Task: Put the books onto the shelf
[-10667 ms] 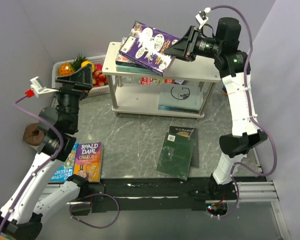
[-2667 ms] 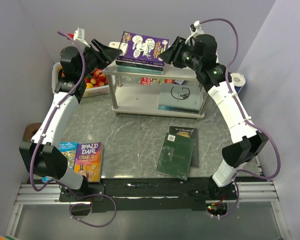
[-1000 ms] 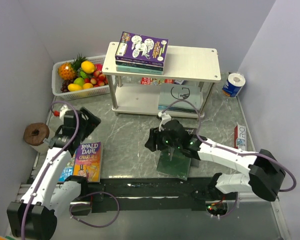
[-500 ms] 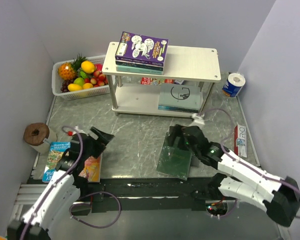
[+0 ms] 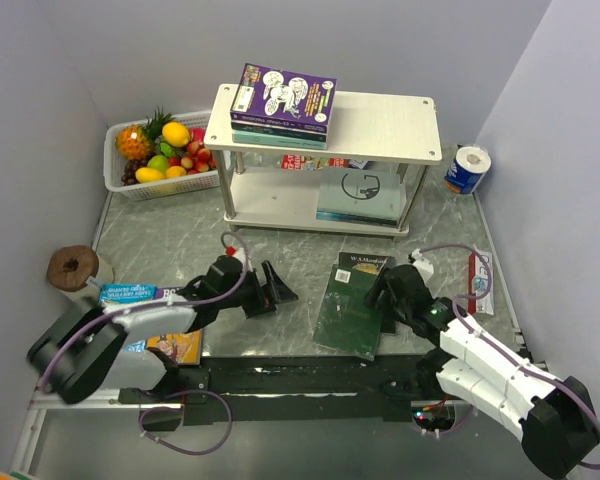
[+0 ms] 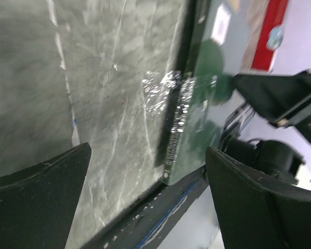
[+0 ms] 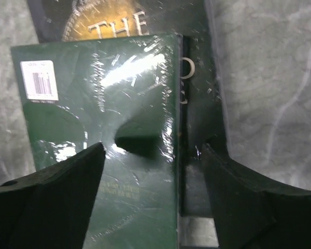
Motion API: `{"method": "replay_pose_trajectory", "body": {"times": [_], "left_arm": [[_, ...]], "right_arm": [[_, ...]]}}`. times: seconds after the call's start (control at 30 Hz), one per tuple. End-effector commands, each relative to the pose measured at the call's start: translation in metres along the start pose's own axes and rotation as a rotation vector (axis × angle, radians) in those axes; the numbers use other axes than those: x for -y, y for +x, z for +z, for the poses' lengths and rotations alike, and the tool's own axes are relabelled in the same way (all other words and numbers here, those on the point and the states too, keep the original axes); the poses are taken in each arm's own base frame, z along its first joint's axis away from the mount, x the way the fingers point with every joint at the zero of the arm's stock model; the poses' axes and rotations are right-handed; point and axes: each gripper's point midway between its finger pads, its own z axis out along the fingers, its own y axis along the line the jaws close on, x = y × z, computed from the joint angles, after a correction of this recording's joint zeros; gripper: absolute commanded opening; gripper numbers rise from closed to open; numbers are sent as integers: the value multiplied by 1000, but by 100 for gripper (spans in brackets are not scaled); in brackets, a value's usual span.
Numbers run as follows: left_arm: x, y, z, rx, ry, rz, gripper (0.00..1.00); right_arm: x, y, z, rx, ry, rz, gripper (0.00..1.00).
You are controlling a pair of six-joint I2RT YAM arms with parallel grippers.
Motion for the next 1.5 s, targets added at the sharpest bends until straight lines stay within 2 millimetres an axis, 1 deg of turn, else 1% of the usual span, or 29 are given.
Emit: {"method": "replay_pose_trajectory", "body": {"times": [0.0,0.03,0.07,0.1,0.13,0.17,0.23,0.3,0.43,0.53,0.57,0.67,0.73,0.77,0.83,0.93,0.97,1.03,1.07,1.13,1.17,1.2,1.23,1.27,1.3,1.33,1.4,1.43,1.47], "left_arm": [[38,4,21,-67,181,96,99],[32,17,30,-124,175,91,97],[38,18,34,-128,206,100,95],[42,21,38,-146,223,100,94],[35,31,46,-185,212,92,93],[43,32,48,-195,250,99,92],[41,40,55,-225,255,86,90],[49,41,56,-230,294,85,87],[48,47,61,-253,297,90,82],[49,50,64,-267,299,102,75],[49,51,64,-269,301,101,69],[51,54,63,-284,328,101,58],[56,57,62,-297,359,108,56],[59,58,61,-300,375,109,52],[63,62,58,-322,409,106,49],[83,62,46,-320,522,108,49],[93,63,39,-320,582,126,50],[103,65,32,-331,627,117,49],[106,65,30,-334,641,119,40],[114,66,25,-328,664,128,27],[113,65,25,-321,657,126,11],[111,64,25,-313,644,123,2],[116,61,20,-294,652,126,1],[114,60,18,-281,639,126,1],[116,54,19,-240,628,132,1],[117,51,15,-225,601,126,1],[117,36,19,-139,541,117,1],[121,29,13,-110,512,111,1],[127,22,11,-78,502,118,1]], "right_arm": [[-7,22,9,-73,-75,35,73],[-3,31,12,-95,-79,30,68],[-11,33,12,-109,-123,35,66],[-11,37,13,-121,-129,34,64],[-10,42,15,-136,-135,33,62],[-15,44,14,-148,-163,33,60],[-17,50,14,-167,-186,28,56],[-19,51,12,-174,-202,23,55],[-20,50,11,-166,-209,3,55],[-21,51,11,-174,-217,3,55],[-22,52,10,-179,-223,0,55],[-25,52,11,-182,-237,2,54],[-27,55,10,-194,-255,-1,54],[-30,55,10,-197,-267,1,54],[-30,58,11,-207,-275,5,54],[-35,61,11,-220,-308,4,53],[-36,63,10,-229,-318,3,53],[-35,64,10,-235,-311,2,52],[-35,63,10,-231,-314,2,52],[-34,62,8,-224,-309,-5,52],[-36,57,5,-207,-319,-6,52],[-35,54,2,-197,-305,-11,53],[-35,49,0,-177,-305,-19,56],[-40,40,-7,-142,-324,-19,59],[-44,28,-12,-103,-323,-18,63],[-40,26,-16,-96,-305,-25,70],[-50,7,-31,-32,-339,-15,78],[-50,3,-36,-23,-338,-15,84],[-55,-3,-43,1,-365,-11,86]]}}
